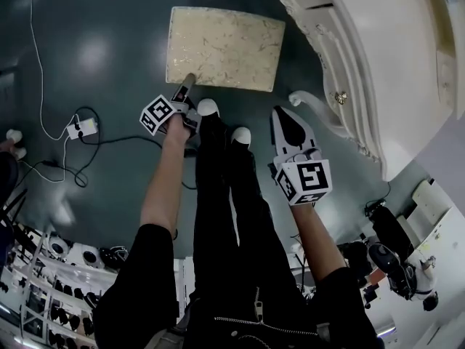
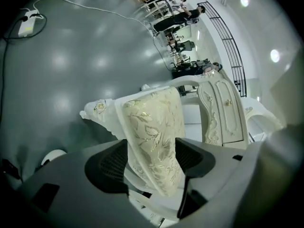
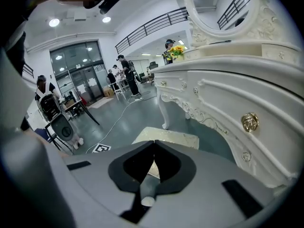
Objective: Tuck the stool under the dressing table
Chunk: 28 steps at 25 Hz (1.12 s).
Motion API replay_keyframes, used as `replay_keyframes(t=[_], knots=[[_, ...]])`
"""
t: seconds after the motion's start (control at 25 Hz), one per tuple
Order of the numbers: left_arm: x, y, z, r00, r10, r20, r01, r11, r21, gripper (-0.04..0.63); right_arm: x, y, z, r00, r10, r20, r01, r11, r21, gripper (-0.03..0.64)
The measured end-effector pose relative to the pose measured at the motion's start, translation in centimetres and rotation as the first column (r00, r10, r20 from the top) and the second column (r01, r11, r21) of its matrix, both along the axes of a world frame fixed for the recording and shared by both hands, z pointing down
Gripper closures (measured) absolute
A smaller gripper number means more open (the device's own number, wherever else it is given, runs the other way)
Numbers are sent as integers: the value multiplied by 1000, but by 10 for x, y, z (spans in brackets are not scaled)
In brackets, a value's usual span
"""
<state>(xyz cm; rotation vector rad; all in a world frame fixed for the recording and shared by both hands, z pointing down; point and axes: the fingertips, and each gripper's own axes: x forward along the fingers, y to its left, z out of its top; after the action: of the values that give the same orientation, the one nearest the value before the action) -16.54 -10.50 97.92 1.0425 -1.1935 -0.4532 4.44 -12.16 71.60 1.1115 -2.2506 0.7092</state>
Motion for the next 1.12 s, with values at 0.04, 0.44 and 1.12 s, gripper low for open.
replay_keyframes(t=[0.04, 0.44, 1.12], knots=[[2, -1, 2, 1000, -2, -13, 1, 1000, -13, 279, 1, 0, 1, 1000, 3, -3, -3, 1000, -3, 612], [2, -4, 5, 999, -28, -20, 27, 1000, -11, 331, -9, 2, 9, 1000, -18, 6, 18, 1000, -17, 611], [35, -82, 3, 995, 92, -30, -91, 995, 28, 337, -10, -12, 18, 999, -48, 2, 48, 998, -41, 611]])
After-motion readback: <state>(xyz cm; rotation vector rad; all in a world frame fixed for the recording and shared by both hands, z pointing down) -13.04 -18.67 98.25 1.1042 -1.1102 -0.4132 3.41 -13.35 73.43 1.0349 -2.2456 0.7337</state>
